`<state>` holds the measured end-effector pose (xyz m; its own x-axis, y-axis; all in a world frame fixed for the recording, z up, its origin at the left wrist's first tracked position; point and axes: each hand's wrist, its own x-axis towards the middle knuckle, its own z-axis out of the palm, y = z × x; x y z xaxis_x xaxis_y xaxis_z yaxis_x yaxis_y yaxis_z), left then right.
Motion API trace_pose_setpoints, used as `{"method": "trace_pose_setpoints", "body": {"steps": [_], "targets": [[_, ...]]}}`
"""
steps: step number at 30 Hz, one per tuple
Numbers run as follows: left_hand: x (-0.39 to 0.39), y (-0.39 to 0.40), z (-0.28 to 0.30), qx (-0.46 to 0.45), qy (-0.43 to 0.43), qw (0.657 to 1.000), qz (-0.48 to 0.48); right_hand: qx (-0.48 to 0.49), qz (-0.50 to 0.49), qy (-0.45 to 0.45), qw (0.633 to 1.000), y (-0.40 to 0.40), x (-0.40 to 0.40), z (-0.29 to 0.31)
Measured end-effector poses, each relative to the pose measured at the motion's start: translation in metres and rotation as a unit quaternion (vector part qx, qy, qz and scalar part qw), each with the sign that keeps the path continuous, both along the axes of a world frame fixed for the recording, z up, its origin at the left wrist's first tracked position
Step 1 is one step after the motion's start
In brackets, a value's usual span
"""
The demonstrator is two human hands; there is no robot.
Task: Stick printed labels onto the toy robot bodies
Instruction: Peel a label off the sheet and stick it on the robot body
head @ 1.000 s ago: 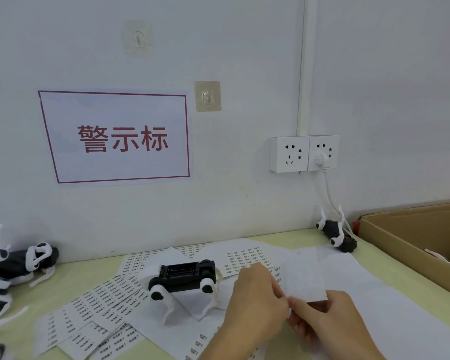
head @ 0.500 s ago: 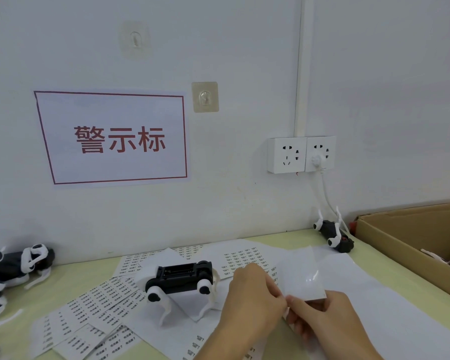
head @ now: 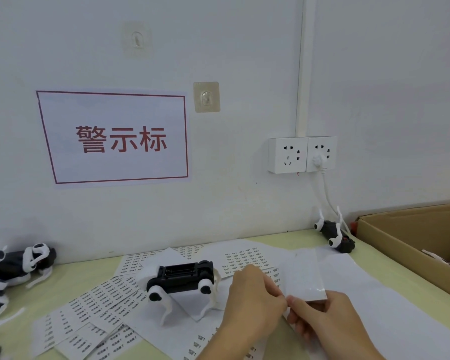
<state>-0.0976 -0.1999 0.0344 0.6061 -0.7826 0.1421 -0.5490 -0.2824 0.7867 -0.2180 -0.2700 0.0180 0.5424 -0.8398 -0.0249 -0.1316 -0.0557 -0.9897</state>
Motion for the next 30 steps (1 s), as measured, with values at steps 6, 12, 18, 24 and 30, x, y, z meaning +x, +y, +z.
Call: {"method": "trace_pose_setpoints", "body": {"steps": [6,12,18,24,30], "targets": [[0.005,0.001,-0.001,-0.018,0.072,0.997,-0.007,-0.014,0.007,0.008,1.000,-0.001,-0.001,-0.001],[0.016,0.006,0.003,-0.024,0.187,0.981,-0.046,-0.009,0.008,0.016,1.000,-0.003,-0.001,-0.005],[0.020,0.008,0.002,-0.030,0.178,0.981,-0.074,-0.013,0.007,0.030,0.999,-0.007,-0.001,-0.005],[0.018,0.009,0.004,-0.030,0.168,0.981,-0.090,0.002,0.011,0.022,1.000,-0.007,-0.002,-0.005],[0.017,0.009,0.005,-0.022,0.136,0.987,-0.088,-0.005,0.017,0.020,1.000,-0.008,-0.001,-0.005]]}}
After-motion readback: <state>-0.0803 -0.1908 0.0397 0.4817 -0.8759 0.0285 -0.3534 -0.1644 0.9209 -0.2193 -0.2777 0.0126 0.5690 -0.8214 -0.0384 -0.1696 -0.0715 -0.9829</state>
